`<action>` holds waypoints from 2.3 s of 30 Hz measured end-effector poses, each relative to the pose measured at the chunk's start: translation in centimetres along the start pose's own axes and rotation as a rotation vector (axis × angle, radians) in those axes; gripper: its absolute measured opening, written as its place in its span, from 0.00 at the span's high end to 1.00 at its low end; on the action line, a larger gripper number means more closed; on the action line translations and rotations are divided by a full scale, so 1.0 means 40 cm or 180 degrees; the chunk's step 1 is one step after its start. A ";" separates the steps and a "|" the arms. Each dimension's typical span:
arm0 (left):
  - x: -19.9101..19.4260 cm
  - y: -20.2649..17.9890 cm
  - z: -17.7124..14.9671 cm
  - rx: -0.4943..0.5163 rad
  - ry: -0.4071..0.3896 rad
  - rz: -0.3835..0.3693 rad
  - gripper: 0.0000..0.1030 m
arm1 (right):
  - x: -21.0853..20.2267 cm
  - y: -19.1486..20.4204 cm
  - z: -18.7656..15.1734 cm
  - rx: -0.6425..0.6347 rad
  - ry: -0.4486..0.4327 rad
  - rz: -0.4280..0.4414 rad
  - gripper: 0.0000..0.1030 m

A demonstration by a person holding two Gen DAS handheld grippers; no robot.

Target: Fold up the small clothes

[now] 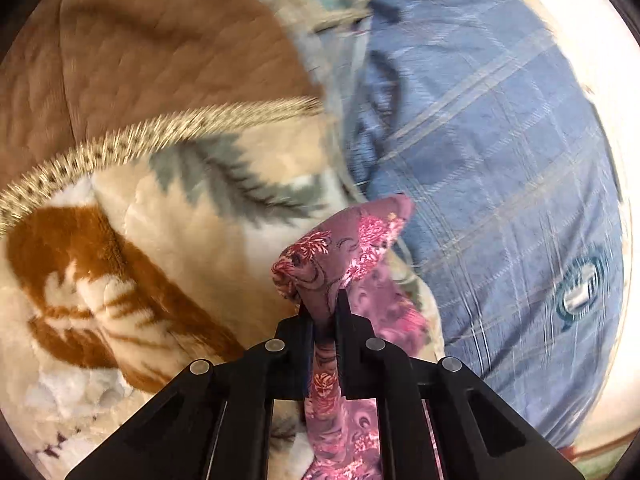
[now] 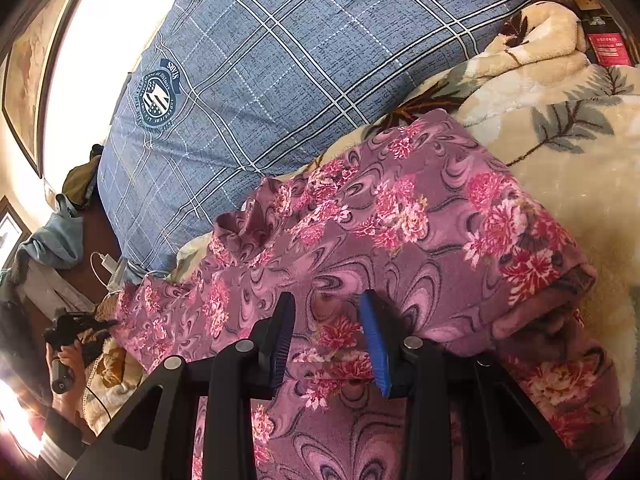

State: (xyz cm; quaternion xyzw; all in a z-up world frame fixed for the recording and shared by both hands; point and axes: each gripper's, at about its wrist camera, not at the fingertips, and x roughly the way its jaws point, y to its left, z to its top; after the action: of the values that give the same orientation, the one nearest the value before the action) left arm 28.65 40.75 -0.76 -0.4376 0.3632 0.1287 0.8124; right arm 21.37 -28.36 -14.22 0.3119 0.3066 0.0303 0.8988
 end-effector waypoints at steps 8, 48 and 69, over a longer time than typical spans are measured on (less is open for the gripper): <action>-0.122 -0.330 -0.260 0.1226 -0.0302 -0.0219 0.94 | -0.002 -0.002 -0.001 0.0023 -0.0010 0.0040 0.65; 0.134 -0.043 -0.507 -0.0225 0.0849 -0.0624 0.33 | 0.059 0.433 0.000 -0.1494 0.0399 0.0246 0.41; 0.109 -0.059 -0.549 -0.0105 0.0918 -0.0727 0.30 | 0.141 0.410 0.046 -0.1133 0.0326 -0.0131 0.88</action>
State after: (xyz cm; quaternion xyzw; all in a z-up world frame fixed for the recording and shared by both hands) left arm 22.47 21.24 -10.13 -0.5032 0.4217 -0.0226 0.7540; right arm 29.21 -14.79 -6.59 0.1397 0.3480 0.0816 0.9234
